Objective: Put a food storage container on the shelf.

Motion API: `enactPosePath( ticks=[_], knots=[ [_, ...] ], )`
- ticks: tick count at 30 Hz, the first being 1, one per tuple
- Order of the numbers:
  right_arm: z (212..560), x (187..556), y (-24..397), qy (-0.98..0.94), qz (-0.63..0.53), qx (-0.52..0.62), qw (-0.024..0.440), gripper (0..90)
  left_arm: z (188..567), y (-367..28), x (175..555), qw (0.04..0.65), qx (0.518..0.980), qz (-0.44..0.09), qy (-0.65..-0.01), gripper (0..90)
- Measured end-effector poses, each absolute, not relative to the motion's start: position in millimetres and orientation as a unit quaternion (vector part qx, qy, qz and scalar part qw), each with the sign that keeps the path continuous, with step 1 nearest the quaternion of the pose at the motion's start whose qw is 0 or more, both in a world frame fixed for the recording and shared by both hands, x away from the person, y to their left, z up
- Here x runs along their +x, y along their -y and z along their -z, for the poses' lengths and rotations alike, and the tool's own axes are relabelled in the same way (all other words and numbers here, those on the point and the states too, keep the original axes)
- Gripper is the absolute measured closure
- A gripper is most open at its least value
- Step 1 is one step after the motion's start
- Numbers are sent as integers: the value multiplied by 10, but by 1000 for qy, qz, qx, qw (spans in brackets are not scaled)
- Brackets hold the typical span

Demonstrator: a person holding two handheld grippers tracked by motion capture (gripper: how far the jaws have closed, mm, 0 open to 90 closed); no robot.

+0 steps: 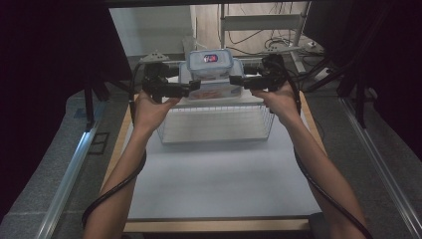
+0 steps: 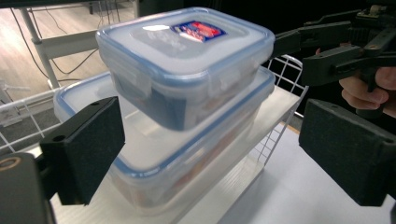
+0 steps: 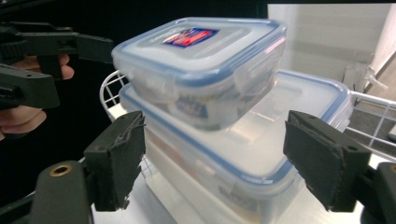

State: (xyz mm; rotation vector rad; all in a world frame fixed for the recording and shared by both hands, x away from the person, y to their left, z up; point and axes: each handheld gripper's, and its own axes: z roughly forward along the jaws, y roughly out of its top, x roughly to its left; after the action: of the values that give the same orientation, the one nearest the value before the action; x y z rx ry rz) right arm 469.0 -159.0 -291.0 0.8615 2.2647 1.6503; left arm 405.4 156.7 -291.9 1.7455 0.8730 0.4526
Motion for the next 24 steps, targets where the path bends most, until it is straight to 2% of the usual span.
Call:
enactPosePath(
  ticks=[11,24],
  knots=[
    [3066,4454,1642,-783,-549,264,124,127,3064,-1584,3824,538,739,-194,-355,36],
    [3266,4072,1733,-799,-538,241,119,82,3302,-1559,3457,522,759,-198,-335,23]
  ],
)
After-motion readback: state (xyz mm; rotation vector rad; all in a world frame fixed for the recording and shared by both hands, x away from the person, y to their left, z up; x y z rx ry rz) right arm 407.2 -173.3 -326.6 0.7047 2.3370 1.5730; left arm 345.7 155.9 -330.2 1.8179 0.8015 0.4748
